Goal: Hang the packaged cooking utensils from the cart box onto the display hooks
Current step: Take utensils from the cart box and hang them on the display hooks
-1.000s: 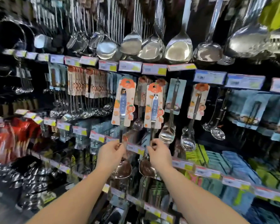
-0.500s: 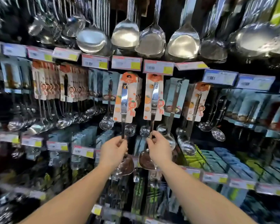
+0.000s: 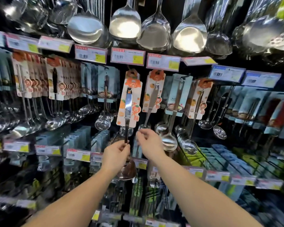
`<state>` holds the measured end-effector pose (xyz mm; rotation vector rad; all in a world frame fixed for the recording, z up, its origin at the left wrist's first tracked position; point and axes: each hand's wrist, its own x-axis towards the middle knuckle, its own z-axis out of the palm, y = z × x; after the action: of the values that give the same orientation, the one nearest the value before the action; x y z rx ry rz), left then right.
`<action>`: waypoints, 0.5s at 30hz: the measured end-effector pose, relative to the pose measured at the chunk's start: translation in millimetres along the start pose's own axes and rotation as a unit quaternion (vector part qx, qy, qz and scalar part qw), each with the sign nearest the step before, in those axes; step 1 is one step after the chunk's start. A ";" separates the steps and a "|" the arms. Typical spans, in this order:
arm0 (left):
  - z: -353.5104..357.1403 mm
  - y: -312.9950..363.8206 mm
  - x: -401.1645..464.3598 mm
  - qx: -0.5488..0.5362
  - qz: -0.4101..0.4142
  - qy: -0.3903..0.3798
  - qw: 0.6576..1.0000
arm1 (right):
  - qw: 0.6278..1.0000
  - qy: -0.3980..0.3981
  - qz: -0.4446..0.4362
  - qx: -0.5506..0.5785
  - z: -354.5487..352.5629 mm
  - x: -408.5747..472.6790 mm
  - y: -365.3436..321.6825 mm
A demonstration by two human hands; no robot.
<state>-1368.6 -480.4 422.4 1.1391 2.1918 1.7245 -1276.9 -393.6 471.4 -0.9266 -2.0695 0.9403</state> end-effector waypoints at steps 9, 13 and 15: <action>19.0 5.1 -3.9 0.048 0.023 -0.016 0.998 | 0.999 -0.002 -0.015 0.031 4.8 -5.1 8.0; 22.8 2.6 -2.5 0.081 0.051 -0.041 0.995 | 0.998 -0.001 -0.004 0.056 0.7 -4.6 16.4; 20.4 4.5 -1.2 0.086 0.055 -0.046 0.994 | 0.995 -0.008 0.012 0.094 -5.3 -5.6 19.4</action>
<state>-1355.0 -464.9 419.0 1.3728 2.2972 1.5128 -1263.5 -386.9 456.8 -0.8492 -1.9477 1.1364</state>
